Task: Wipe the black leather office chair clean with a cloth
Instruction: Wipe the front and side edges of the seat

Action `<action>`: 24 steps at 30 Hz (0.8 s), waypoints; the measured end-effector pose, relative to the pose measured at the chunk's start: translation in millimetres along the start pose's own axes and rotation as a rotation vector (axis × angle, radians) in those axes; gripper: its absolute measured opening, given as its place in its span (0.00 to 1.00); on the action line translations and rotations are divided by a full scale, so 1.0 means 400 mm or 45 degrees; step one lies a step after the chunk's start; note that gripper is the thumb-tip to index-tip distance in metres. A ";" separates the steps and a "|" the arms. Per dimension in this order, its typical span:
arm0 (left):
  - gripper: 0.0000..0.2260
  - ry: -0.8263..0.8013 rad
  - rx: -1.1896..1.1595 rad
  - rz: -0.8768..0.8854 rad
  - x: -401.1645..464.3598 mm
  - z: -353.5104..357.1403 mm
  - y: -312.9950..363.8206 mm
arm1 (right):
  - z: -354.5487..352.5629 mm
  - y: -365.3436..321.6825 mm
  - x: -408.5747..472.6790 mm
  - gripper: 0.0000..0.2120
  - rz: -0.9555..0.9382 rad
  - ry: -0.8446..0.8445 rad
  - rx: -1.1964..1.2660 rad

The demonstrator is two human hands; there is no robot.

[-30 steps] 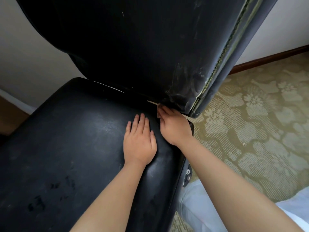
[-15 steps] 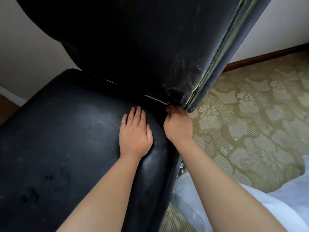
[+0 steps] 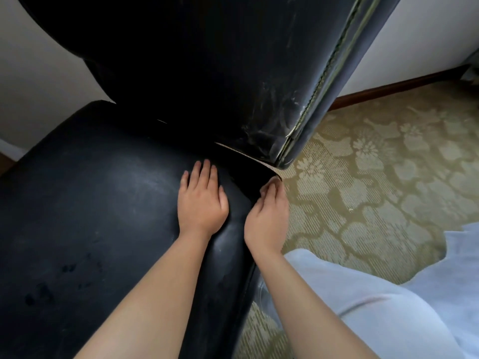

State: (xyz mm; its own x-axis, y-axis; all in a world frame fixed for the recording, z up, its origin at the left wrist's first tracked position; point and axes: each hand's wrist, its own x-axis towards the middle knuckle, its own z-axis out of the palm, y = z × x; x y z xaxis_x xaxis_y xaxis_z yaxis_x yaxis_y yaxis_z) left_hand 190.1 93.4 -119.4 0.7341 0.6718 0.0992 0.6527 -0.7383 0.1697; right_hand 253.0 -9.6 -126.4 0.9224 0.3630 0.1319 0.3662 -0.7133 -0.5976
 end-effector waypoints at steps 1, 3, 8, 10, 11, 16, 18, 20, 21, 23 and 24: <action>0.29 0.006 -0.012 -0.004 0.000 0.000 0.001 | 0.001 0.003 -0.002 0.21 0.043 -0.012 0.011; 0.29 0.017 -0.027 -0.005 0.000 -0.001 0.003 | 0.000 0.000 0.027 0.21 0.105 -0.025 0.011; 0.29 0.021 -0.025 0.000 0.003 0.002 -0.003 | -0.009 -0.011 -0.014 0.22 0.163 -0.052 0.055; 0.29 0.019 -0.015 0.007 0.001 0.000 0.000 | -0.022 -0.015 -0.094 0.22 0.186 -0.056 0.084; 0.29 0.015 -0.012 0.010 0.001 0.000 0.001 | -0.028 -0.016 -0.124 0.23 0.216 -0.085 0.089; 0.29 -0.072 0.012 0.030 -0.007 -0.012 0.004 | -0.028 -0.018 -0.051 0.23 0.367 -0.131 0.097; 0.26 -0.159 0.053 0.084 -0.022 -0.016 -0.002 | -0.036 -0.019 -0.026 0.24 0.403 -0.167 0.114; 0.24 -0.250 0.080 0.165 -0.053 -0.021 -0.011 | -0.045 -0.016 -0.063 0.24 0.344 -0.180 0.126; 0.24 -0.283 0.087 0.193 -0.073 -0.026 -0.015 | -0.049 -0.014 -0.106 0.24 0.319 -0.172 0.128; 0.24 -0.307 0.103 0.226 -0.111 -0.034 -0.019 | -0.055 -0.017 -0.225 0.24 0.313 -0.165 0.107; 0.24 -0.312 0.109 0.233 -0.124 -0.035 -0.019 | -0.056 -0.020 -0.291 0.24 0.319 -0.168 0.099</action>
State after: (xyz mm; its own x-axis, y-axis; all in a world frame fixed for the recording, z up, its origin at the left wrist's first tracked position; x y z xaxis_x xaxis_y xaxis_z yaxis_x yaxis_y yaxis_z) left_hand 146.0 66.4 -111.8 0.8572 0.5006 -0.1206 0.5114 -0.8549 0.0867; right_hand 145.3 -59.7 -119.0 0.9570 0.2601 -0.1286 0.1139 -0.7443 -0.6580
